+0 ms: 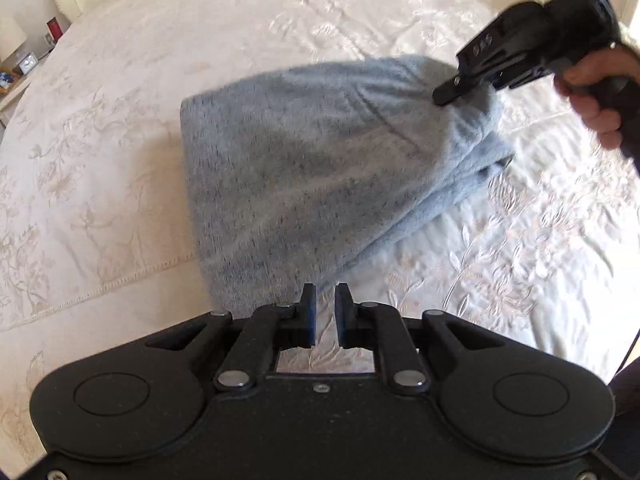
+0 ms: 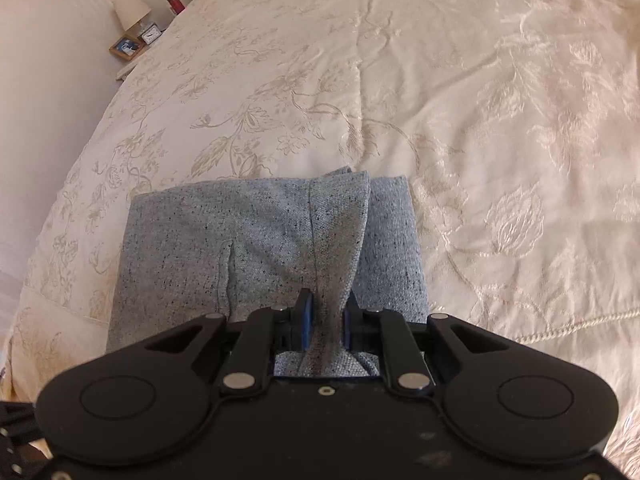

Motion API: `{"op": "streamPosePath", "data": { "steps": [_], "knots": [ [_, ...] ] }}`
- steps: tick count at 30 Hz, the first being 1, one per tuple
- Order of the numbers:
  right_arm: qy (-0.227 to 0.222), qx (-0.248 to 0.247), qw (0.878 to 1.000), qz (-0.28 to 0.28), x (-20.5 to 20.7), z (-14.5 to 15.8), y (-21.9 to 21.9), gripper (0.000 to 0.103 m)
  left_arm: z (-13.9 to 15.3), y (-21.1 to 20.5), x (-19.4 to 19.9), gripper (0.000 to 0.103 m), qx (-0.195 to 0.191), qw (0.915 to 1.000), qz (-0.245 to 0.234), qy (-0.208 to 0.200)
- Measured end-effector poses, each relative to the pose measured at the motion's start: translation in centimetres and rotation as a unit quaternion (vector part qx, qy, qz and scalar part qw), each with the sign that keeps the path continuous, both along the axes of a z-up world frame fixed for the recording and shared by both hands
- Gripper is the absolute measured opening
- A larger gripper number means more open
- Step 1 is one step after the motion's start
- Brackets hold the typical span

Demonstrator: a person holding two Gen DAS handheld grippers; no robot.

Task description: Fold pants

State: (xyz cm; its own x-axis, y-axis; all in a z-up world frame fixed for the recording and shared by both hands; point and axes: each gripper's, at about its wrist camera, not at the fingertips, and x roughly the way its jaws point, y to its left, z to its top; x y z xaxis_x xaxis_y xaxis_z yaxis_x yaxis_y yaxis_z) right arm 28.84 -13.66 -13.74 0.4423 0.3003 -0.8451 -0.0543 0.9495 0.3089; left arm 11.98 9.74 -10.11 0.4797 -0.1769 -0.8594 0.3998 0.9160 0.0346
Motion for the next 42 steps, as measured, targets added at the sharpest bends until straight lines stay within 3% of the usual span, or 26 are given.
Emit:
{"op": "streamPosePath", "data": {
  "steps": [5, 9, 12, 14, 19, 24, 27, 34, 42],
  "knots": [
    [0.006, -0.020, 1.000, 0.001, 1.0, -0.9, 0.0, 0.015, 2.0, -0.2, 3.8, 0.020, -0.017, 0.9976, 0.051, -0.043],
    [0.020, -0.030, 0.999, -0.005, 1.1, -2.3, 0.0, 0.015, 1.1, -0.8, 8.6, 0.020, 0.008, 0.9947, 0.090, -0.050],
    [0.027, -0.034, 0.999, -0.018, 1.3, -2.1, 0.0, 0.025, 0.0, -1.3, 12.0, 0.020, 0.027, 0.9934, 0.103, -0.043],
    [0.018, -0.045, 0.998, -0.032, 1.3, -1.1, 0.1, 0.026, -0.2, -1.3, 13.7, 0.020, 0.030, 0.9930, 0.108, -0.038],
    [-0.064, -0.100, 0.993, -0.024, 1.7, 1.5, 2.0, 0.027, -1.1, -0.5, 16.7, 0.020, 0.022, 0.9907, 0.131, -0.030],
    [-0.040, -0.112, 0.993, -0.005, 4.7, -0.7, 3.4, 0.027, -4.2, 0.4, 19.6, 0.021, 0.036, 0.9876, 0.152, 0.016],
    [-0.012, -0.109, 0.994, -0.007, 6.2, -2.5, 3.5, 0.028, -6.2, 0.8, 20.7, 0.021, 0.041, 0.9858, 0.156, 0.046],
    [0.007, -0.119, 0.993, 0.005, 7.4, -5.0, 4.0, 0.029, -7.9, -0.1, 21.3, 0.018, 0.063, 0.9871, 0.139, 0.051],
    [-0.001, -0.115, 0.993, 0.005, 7.2, -5.5, 3.9, 0.029, -7.9, 1.3, 21.9, 0.016, 0.016, 0.9853, 0.155, 0.069]
  ]
}}
